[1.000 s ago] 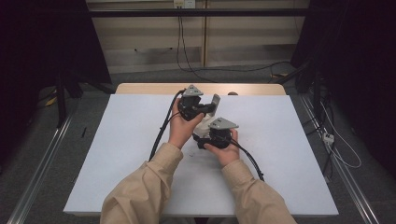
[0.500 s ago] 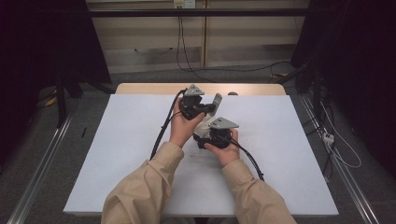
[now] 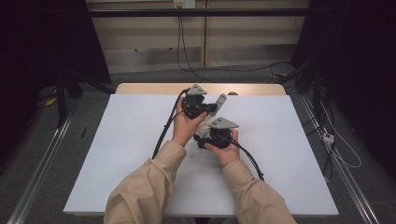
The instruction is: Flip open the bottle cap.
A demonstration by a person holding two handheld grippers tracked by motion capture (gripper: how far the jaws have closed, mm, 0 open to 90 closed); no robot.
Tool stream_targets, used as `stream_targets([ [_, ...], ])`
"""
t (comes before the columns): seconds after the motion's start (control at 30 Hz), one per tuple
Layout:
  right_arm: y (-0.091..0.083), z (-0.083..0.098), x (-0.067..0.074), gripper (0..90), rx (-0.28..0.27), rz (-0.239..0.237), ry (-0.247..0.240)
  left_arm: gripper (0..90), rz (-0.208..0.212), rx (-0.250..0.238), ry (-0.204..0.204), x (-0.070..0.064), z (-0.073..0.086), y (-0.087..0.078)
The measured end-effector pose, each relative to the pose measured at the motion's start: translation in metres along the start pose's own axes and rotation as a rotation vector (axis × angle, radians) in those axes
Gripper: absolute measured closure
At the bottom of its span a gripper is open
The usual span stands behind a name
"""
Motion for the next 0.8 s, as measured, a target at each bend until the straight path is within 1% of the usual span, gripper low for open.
stream_targets([
  [0.07,0.0,0.0,0.0,18.9,0.001,0.001,-0.001,90.0,-0.001,0.005,0.004,0.0,0.001,0.001],
  [0.17,0.0,0.0,0.0,18.9,0.003,-0.001,-0.005,90.0,0.006,0.005,-0.001,0.0,0.001,0.003],
  [0.2,0.0,0.0,0.0,18.9,0.004,-0.001,-0.012,90.0,0.005,0.011,0.005,0.0,0.001,0.003],
  [0.27,0.0,0.0,0.001,18.9,0.005,0.004,-0.024,90.0,0.004,0.017,0.001,0.0,0.002,0.006],
  [0.33,0.0,0.0,0.001,18.9,0.004,0.006,-0.026,90.0,0.005,0.011,-0.001,-0.001,0.002,0.007],
  [0.47,0.0,0.0,0.0,18.8,0.005,-0.003,-0.004,90.0,0.001,0.016,0.011,-0.002,0.002,0.01],
  [0.57,-0.001,0.0,-0.003,18.7,0.003,-0.014,0.021,90.0,-0.001,0.022,0.013,-0.003,0.002,0.011],
  [0.6,-0.001,0.0,-0.003,18.7,0.003,-0.014,0.023,90.0,0.003,0.018,0.006,-0.003,0.003,0.01],
  [0.67,-0.001,0.0,-0.003,18.6,0.004,-0.013,0.01,88.5,0.0,0.012,-0.005,-0.001,0.003,0.008],
  [0.7,0.0,0.0,-0.002,18.6,0.006,-0.013,0.008,86.7,-0.003,0.016,-0.003,0.0,0.003,0.007],
  [0.73,0.0,0.0,-0.001,18.5,0.007,-0.011,0.001,85.1,-0.005,0.012,-0.005,0.0,0.002,0.006],
  [0.77,0.0,0.0,0.0,18.3,0.009,-0.007,-0.007,82.7,0.002,0.007,-0.004,0.0,0.001,0.004],
  [0.8,0.0,0.0,0.001,17.9,0.01,-0.004,-0.019,81.2,-0.003,0.002,-0.003,0.0,0.001,0.002],
])
Point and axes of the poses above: each handheld gripper's, and its own axes: y roughly forward along the jaws, z roughly out of its underside, x roughly to its left, the point moved 4 cm from there along y, roughly forward along the jaws, and after that the axes turned 6 degrees about y, right-handed, at the moved point
